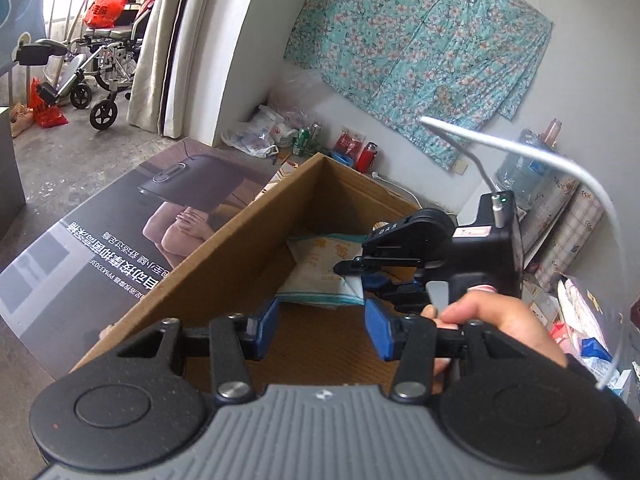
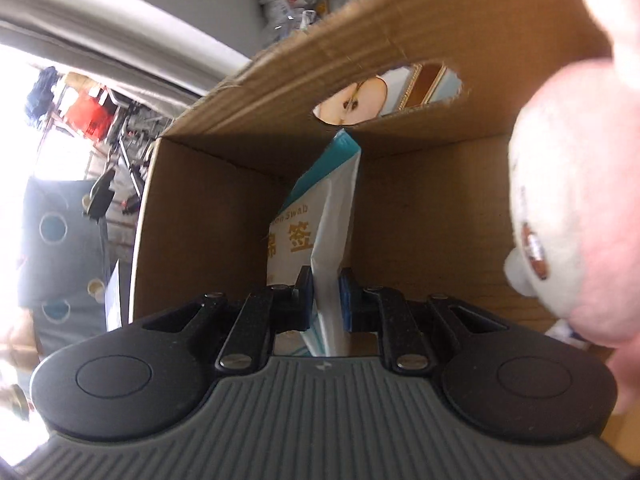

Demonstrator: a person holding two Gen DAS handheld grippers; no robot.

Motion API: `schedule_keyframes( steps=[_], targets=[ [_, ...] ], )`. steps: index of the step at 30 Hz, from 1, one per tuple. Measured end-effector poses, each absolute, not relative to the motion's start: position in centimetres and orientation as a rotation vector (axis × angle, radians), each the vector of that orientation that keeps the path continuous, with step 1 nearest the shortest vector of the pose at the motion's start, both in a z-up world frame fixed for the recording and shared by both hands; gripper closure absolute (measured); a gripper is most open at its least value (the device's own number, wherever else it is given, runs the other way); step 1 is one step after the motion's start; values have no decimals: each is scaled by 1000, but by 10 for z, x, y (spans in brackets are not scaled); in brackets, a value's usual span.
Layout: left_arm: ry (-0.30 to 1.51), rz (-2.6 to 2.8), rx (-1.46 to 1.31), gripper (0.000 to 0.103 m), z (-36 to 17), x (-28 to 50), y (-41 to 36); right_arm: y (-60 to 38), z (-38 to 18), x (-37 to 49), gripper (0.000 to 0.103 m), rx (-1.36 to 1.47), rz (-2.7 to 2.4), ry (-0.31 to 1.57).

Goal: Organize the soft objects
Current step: 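Carry the cotton-swab bag with the right tool into the box and release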

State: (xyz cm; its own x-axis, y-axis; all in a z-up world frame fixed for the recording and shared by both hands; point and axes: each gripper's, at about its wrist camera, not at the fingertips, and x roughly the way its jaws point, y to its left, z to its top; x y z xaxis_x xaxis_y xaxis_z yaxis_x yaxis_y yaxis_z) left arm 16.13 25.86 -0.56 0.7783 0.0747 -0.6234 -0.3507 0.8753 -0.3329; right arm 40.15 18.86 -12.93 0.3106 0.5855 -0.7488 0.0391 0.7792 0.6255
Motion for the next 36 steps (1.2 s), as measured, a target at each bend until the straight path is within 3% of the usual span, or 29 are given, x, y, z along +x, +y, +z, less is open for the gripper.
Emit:
schedule_keyframes(
  steps=[6, 8, 10, 11, 13, 18, 22, 24, 31, 36],
  targets=[
    [654, 230, -451, 55, -9, 161, 257, 196, -136, 400, 83, 640, 423, 1207],
    [657, 219, -440, 54, -9, 161, 253, 198, -133, 398, 73, 608, 431, 1207],
    [656, 212, -429, 53, -9, 161, 249, 201, -130, 400, 52, 582, 434, 1208],
    [657, 210, -425, 52, -9, 160, 248, 201, -127, 399, 47, 569, 435, 1206],
    [656, 208, -419, 52, -8, 159, 246, 205, -121, 394, 44, 540, 449, 1194],
    [650, 214, -417, 51, -7, 154, 246, 211, -111, 388, 46, 501, 430, 1197],
    [657, 215, -422, 51, -8, 152, 247, 214, -124, 389, 77, 500, 373, 1248],
    [663, 216, -422, 51, -9, 152, 248, 212, -132, 390, 82, 529, 350, 1253],
    [667, 226, -422, 51, -13, 151, 255, 203, -133, 387, 83, 587, 330, 1214],
    [668, 227, -420, 49, -14, 147, 256, 202, -119, 381, 74, 502, 363, 1185]
  ],
)
